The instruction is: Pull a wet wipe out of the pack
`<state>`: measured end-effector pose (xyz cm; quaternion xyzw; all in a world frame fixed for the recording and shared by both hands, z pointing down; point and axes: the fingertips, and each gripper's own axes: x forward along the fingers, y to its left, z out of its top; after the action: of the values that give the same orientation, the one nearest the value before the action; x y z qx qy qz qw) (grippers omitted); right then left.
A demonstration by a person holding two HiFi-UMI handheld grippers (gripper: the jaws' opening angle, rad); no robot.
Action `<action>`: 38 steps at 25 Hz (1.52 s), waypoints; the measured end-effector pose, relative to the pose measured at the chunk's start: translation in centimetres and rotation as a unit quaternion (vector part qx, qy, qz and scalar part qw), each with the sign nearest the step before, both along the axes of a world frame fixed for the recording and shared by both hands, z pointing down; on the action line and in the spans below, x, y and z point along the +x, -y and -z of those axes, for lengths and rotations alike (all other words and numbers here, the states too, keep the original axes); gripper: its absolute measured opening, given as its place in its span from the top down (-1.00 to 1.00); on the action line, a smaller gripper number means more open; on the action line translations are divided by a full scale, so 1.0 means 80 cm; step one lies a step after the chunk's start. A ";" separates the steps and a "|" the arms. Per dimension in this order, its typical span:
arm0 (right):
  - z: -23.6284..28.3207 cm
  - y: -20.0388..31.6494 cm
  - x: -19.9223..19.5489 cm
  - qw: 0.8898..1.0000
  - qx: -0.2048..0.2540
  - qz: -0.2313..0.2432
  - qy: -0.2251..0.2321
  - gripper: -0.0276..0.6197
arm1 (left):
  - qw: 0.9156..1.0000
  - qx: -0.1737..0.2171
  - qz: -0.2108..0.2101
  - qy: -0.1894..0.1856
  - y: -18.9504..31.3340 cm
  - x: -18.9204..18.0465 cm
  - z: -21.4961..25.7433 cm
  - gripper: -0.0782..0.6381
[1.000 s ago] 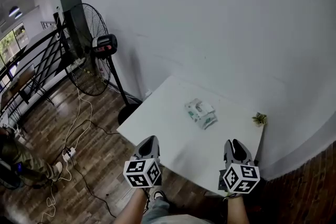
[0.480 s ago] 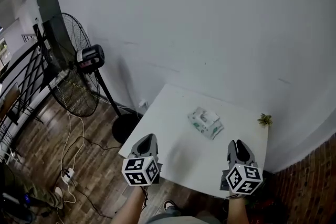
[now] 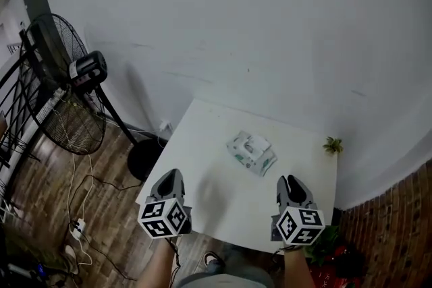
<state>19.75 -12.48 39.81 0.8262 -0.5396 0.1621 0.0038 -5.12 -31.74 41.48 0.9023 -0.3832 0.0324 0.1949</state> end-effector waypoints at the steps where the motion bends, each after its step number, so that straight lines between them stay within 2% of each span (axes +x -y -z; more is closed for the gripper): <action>1: -0.002 0.007 0.001 1.000 -0.004 0.009 0.000 0.63 | 1.000 -0.003 0.005 -0.001 0.003 -0.001 -0.002 0.75; 6: -0.004 0.034 0.011 1.000 -0.013 0.023 -0.002 0.65 | 1.000 -0.001 0.017 0.009 0.018 0.001 -0.006 0.75; 14: -0.020 0.053 0.010 0.997 -0.050 0.056 -0.020 0.64 | 1.000 -0.019 0.021 0.014 0.022 0.009 -0.034 0.75; 18: -0.031 0.064 0.007 0.992 -0.080 0.092 -0.043 0.64 | 0.999 -0.030 0.032 0.012 0.023 -0.003 -0.050 0.75; 24: -0.045 0.079 0.020 0.978 -0.123 0.156 -0.058 0.64 | 0.998 -0.044 0.049 0.023 0.023 -0.015 -0.080 0.75; 30: -0.076 0.105 0.044 0.957 -0.184 0.213 -0.078 0.65 | 0.996 -0.046 0.070 0.027 0.022 -0.024 -0.103 0.75; 35: -0.087 0.136 0.050 0.941 -0.203 0.253 -0.097 0.64 | 0.995 -0.062 0.068 0.047 0.013 -0.025 -0.125 0.75; 38: -0.093 0.160 0.059 0.930 -0.215 0.275 -0.117 0.64 | 0.995 -0.060 0.053 0.055 0.015 -0.011 -0.126 0.75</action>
<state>24.45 -25.27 47.29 0.6380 -0.6936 0.1686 0.2887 -6.01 -32.95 51.54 0.8640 -0.4382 0.0950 0.2288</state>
